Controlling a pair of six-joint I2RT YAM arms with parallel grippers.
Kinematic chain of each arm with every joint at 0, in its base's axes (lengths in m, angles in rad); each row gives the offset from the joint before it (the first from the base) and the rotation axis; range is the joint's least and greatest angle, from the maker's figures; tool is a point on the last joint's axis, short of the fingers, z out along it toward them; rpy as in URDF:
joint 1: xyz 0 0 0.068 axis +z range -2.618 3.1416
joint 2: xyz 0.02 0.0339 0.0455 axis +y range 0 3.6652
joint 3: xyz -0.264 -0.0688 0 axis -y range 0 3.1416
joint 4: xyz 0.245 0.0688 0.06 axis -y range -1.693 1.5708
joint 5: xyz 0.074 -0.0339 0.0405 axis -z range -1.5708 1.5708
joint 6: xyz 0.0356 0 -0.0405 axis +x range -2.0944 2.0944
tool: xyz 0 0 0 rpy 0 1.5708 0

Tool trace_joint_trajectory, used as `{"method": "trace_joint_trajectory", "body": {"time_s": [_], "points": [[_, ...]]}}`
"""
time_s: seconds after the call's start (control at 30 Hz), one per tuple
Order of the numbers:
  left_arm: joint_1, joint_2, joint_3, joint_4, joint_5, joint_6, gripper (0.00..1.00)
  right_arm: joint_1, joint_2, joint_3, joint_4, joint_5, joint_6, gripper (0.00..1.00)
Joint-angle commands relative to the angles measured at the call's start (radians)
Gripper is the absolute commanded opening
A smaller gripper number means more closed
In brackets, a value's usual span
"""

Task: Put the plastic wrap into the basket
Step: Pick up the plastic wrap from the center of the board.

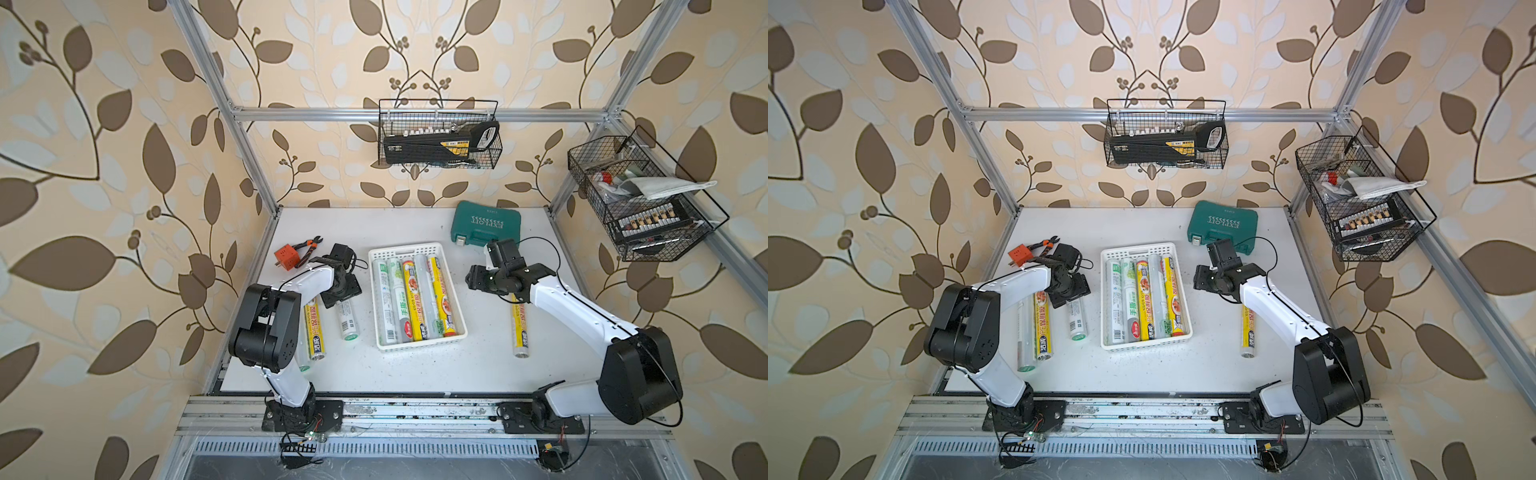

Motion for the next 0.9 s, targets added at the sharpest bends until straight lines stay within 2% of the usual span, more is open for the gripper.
{"method": "trace_joint_trajectory", "body": {"time_s": [0.0,0.17,0.37,0.57,0.87], "points": [[-0.016,0.011,0.035,-0.002,0.029,0.011,0.72,-0.005,0.013,-0.015,0.005,-0.013,-0.009,0.63],[-0.019,0.03,0.038,0.006,0.062,0.019,0.59,-0.006,0.013,-0.016,0.007,-0.013,-0.008,0.63],[-0.029,0.022,0.047,-0.008,0.062,0.028,0.57,-0.009,0.012,-0.017,0.007,-0.016,-0.008,0.63],[-0.051,0.007,0.058,-0.027,0.058,0.03,0.48,-0.016,0.014,-0.019,0.008,-0.022,-0.007,0.63],[-0.065,-0.058,0.078,-0.084,0.066,0.025,0.47,-0.023,0.013,-0.024,0.012,-0.031,-0.006,0.63]]}}
